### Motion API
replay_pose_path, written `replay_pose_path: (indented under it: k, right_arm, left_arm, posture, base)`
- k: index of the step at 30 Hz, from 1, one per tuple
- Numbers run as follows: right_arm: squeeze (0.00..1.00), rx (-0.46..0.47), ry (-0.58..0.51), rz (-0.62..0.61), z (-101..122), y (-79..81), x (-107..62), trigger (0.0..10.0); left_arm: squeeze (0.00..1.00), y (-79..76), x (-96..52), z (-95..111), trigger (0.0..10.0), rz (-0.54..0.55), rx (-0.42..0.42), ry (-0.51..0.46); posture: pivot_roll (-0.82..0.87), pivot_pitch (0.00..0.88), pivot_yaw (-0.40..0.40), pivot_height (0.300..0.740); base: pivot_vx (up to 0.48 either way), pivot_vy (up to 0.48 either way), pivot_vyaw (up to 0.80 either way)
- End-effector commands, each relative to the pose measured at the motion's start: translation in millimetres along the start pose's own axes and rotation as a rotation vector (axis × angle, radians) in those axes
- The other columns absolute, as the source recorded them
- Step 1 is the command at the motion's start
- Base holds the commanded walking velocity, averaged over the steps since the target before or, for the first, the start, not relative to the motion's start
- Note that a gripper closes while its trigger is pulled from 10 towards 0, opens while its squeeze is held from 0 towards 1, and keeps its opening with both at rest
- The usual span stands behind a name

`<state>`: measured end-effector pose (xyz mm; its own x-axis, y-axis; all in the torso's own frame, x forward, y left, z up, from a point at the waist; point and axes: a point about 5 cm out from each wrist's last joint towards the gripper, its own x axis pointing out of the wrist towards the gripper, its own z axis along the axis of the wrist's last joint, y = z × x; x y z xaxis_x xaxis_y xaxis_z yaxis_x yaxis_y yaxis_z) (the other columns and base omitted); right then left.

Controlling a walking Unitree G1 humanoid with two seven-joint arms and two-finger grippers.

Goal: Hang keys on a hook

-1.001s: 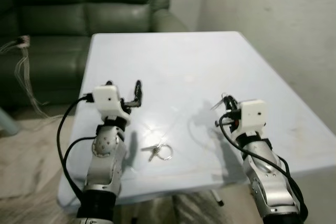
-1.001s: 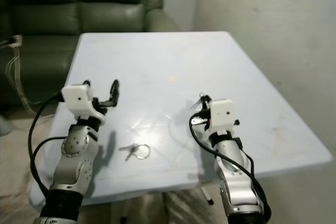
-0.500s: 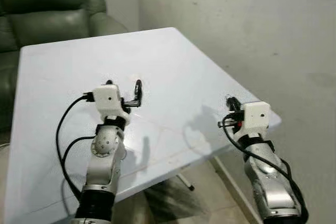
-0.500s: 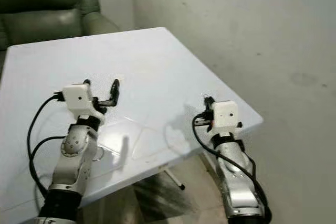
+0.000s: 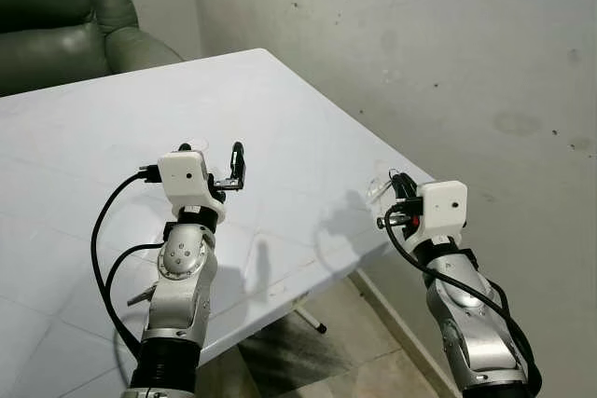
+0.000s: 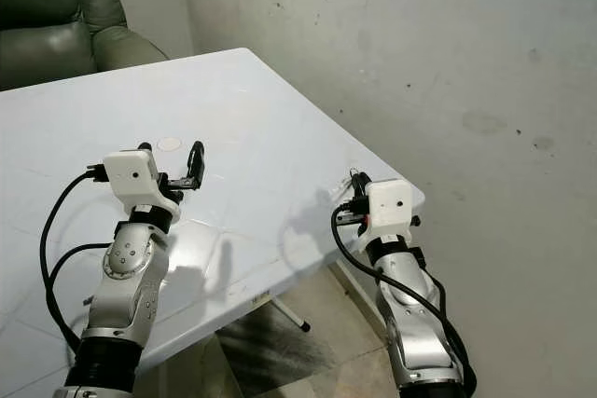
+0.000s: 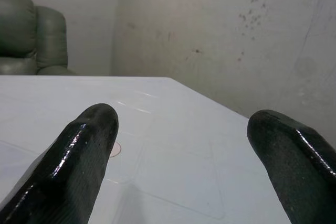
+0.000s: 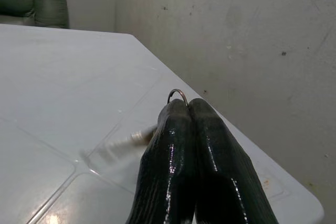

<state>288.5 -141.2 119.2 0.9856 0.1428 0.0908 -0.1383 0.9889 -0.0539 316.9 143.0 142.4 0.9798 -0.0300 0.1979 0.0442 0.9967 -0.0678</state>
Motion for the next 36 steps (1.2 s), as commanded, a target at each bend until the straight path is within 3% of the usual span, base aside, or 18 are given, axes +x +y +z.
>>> replay_pose_path:
  k: [1,3,21,28,31,32,36]
  right_arm:
    - [0.0,-0.006,-0.026,-0.018,8.2,-5.2,1.9,10.0]
    - [0.0,-0.007,-0.025,-0.018,8.1,-5.0,1.7,10.0]
    - [0.0,-0.008,-0.02,-0.006,7.3,-3.4,0.1,10.0]
    - [0.0,-0.009,-0.019,-0.001,7.7,-2.6,0.2,10.0]
    - [0.0,-0.008,-0.02,0.003,8.0,-1.5,0.3,10.0]
    - [0.0,-0.008,-0.019,0.004,7.8,-1.4,0.0,10.0]
    - [0.0,-0.009,-0.018,0.005,7.7,-1.3,-0.5,10.0]
  left_arm:
    - [0.0,-5.0,2.9,6.4,10.0,-0.016,-0.01,-0.025]
    - [0.0,-4.8,2.7,6.0,10.0,-0.007,-0.042,-0.023]
    - [0.0,-8.1,0.2,4.4,10.0,-0.011,-0.039,-0.017]
    - [0.0,-9.4,0.3,4.8,10.0,-0.02,0.006,-0.016]
    - [0.0,-10.2,0.4,4.5,10.0,-0.019,-0.005,-0.017]
    - [0.0,-10.7,0.4,3.5,10.0,-0.02,-0.048,-0.009]
    - [0.0,-10.8,0.1,3.2,10.0,-0.018,-0.038,-0.004]
  posture:
    - [-0.02,0.0,-0.078,0.74]
    - [-0.02,0.0,-0.078,0.74]
    - [-0.02,0.0,-0.083,0.74]
    - [-0.02,0.0,-0.083,0.74]
    - [-0.02,0.0,-0.082,0.74]
    - [-0.02,0.0,-0.083,0.74]
    - [-0.02,0.0,-0.084,0.74]
  base:
    - [0.0,-0.48,-0.73]
    - [0.0,0.0,-0.73]
    - [0.0,0.0,-0.73]
    - [0.0,-0.084,-0.73]
    - [0.0,-0.48,-0.73]
    - [0.0,0.0,-0.73]
    - [0.0,0.0,-0.73]
